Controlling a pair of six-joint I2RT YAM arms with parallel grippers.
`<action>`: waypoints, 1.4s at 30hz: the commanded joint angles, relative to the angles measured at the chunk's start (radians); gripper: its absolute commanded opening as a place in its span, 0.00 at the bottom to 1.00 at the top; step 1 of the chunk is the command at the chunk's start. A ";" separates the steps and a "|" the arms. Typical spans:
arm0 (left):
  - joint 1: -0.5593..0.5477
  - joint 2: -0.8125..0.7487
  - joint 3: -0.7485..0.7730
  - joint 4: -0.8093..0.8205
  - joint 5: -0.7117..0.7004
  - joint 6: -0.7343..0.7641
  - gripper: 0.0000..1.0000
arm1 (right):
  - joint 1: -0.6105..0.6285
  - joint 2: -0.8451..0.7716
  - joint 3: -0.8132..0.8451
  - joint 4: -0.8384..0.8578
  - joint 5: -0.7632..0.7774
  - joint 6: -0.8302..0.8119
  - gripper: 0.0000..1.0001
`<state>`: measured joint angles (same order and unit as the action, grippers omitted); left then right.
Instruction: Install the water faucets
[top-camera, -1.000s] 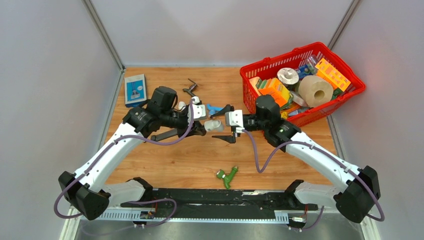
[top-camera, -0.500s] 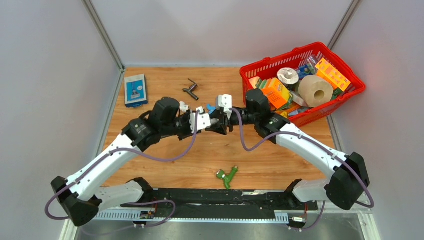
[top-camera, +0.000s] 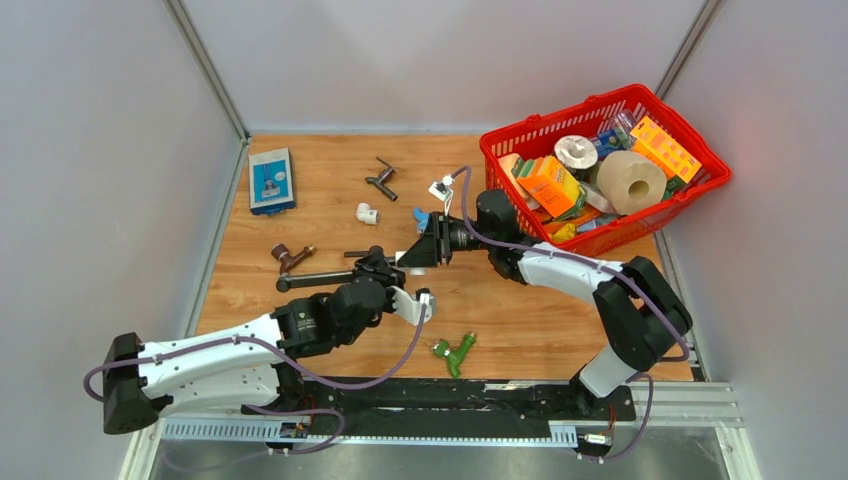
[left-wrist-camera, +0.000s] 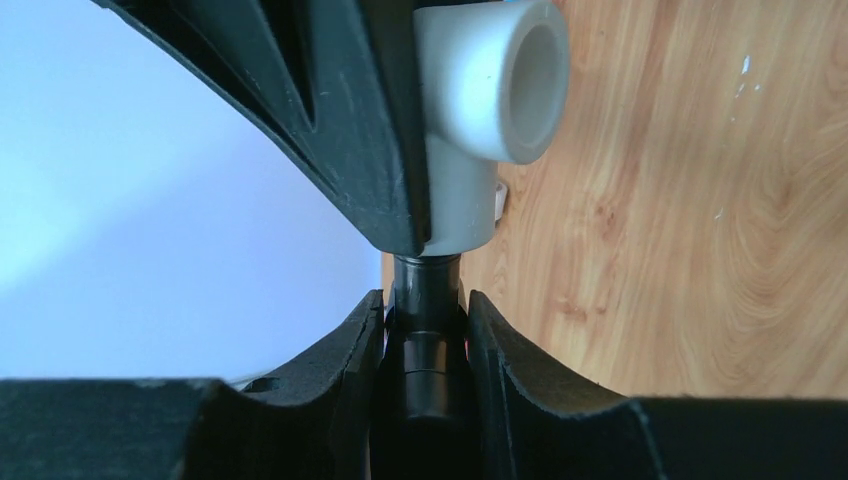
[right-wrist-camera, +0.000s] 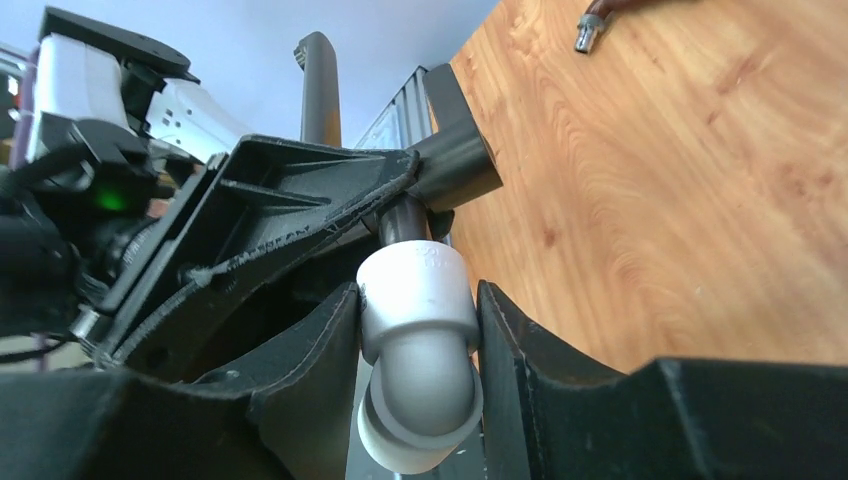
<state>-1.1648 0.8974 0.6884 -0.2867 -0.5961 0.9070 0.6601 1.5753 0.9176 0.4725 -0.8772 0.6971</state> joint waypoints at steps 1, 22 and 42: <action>-0.058 -0.023 0.002 0.298 -0.131 0.170 0.00 | -0.017 0.020 -0.005 0.140 0.116 0.217 0.00; 0.464 0.101 0.385 -0.248 0.937 -0.281 0.00 | -0.080 -0.468 0.060 -0.362 0.147 -1.120 0.85; 0.554 0.273 0.543 -0.425 1.408 -0.260 0.00 | 0.108 -0.413 0.138 -0.744 0.053 -1.570 0.75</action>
<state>-0.6178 1.1881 1.1706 -0.7456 0.7177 0.6342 0.7437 1.1305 0.9852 -0.2066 -0.8196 -0.7918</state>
